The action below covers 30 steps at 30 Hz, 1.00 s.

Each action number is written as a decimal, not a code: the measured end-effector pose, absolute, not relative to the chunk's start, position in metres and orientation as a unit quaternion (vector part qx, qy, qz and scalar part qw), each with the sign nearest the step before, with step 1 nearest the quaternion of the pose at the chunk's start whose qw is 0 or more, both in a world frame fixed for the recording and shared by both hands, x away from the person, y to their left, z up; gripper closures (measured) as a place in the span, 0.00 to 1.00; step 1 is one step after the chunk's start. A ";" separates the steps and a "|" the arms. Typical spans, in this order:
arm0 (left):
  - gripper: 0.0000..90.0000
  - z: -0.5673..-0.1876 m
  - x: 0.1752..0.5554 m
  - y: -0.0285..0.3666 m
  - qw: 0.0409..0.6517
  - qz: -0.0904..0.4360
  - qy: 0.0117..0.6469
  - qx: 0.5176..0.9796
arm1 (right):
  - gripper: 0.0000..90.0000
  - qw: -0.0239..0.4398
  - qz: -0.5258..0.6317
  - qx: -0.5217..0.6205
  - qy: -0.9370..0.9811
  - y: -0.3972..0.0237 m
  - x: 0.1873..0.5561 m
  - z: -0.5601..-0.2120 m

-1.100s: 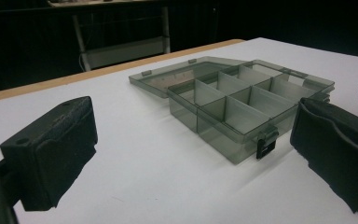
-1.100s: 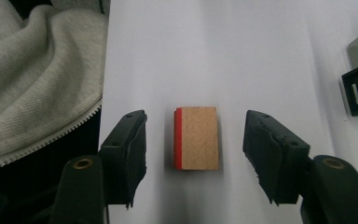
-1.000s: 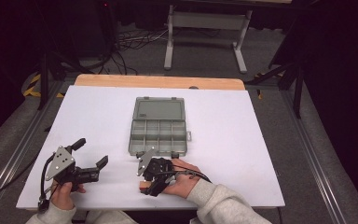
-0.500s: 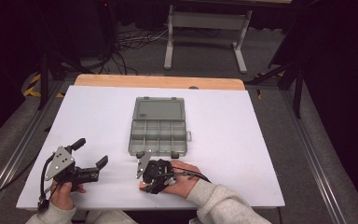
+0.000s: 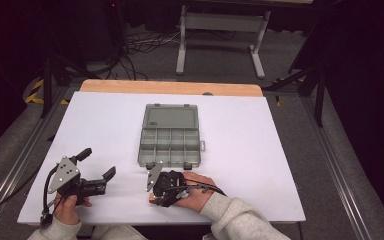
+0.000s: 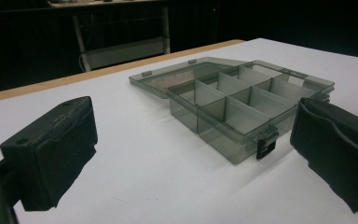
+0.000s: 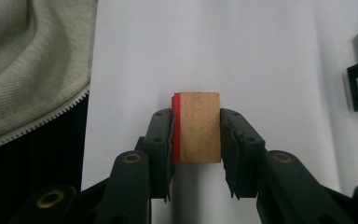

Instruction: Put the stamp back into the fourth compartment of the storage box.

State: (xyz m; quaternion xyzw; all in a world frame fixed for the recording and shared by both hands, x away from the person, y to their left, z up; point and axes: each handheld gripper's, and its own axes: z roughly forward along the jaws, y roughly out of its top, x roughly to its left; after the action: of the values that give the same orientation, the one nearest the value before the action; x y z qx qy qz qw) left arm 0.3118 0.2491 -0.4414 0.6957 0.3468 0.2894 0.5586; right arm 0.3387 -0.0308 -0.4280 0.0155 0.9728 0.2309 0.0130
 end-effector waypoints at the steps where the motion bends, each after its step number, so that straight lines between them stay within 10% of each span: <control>1: 0.01 -0.441 0.312 0.249 0.559 0.289 0.347 0.695 | 0.73 0.018 0.236 0.010 0.971 -0.031 0.339 -0.427; 30: 0.01 -0.441 0.312 0.249 0.558 0.290 0.349 0.695 | 0.73 0.045 0.348 0.030 0.936 -0.054 0.344 -0.385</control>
State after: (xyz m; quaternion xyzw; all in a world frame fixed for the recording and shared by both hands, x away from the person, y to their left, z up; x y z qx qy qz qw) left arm 0.3119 0.2491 -0.4413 0.6948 0.3487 0.2900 0.5582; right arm 0.3435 -0.0544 -0.3849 0.0299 0.9361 0.3475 0.0447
